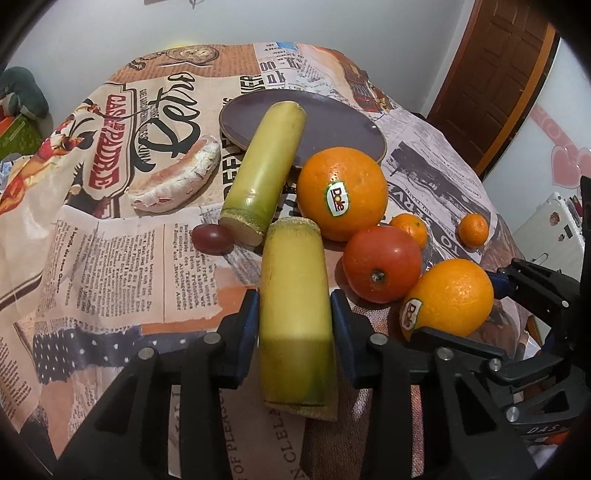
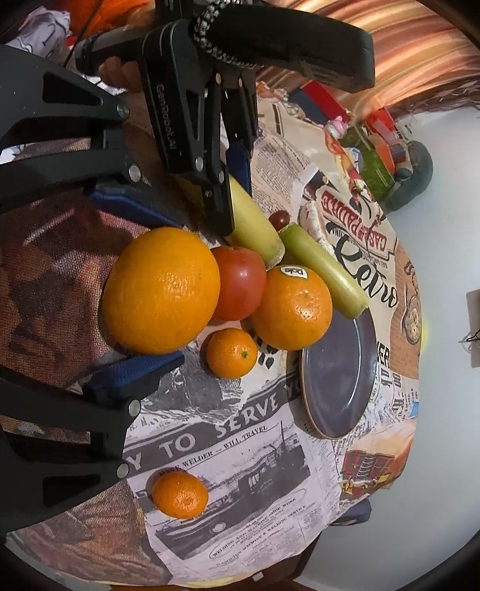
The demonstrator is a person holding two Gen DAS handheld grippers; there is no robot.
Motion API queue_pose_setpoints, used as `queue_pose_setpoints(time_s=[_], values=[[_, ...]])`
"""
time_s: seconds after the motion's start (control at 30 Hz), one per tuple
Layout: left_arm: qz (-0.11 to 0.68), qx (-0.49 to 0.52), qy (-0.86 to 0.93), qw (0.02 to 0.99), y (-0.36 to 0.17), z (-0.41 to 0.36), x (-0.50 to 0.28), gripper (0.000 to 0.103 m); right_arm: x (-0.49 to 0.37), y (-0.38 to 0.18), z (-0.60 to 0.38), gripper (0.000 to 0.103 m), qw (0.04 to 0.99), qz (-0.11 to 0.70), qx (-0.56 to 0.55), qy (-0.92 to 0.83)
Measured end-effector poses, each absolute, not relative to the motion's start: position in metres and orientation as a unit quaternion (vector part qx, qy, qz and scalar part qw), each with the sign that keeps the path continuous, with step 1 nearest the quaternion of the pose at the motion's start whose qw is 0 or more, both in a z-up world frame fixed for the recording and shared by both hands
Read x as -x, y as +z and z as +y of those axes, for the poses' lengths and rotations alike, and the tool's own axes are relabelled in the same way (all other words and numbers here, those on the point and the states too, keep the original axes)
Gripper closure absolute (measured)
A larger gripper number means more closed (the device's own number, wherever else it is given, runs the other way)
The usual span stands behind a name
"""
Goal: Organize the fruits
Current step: 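Grasp the pale green vegetable with the left tool while the right tool grasps the large orange, then carry the vegetable and orange to the grey plate and release both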
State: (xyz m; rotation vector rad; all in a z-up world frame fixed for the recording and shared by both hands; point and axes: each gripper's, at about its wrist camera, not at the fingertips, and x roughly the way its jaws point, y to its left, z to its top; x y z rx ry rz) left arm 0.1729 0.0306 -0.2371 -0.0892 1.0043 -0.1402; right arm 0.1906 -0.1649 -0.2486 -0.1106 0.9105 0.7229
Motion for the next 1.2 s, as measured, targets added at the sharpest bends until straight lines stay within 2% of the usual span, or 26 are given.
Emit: queue_pose_setpoints(time_s=[0.4, 1.2], values=[[0.462, 0.029, -0.063, 0.884, -0.215, 0.031, -0.158, 0.065, -0.189, -0.230, -0.178, 0.042, 0.845, 0.418, 0.026, 0.332], [0.345, 0.037, -0.026, 0.937, -0.117, 0.057, -0.154, 0.065, -0.215, -0.144, -0.198, 0.042, 0.907, 0.301, 0.015, 0.295]])
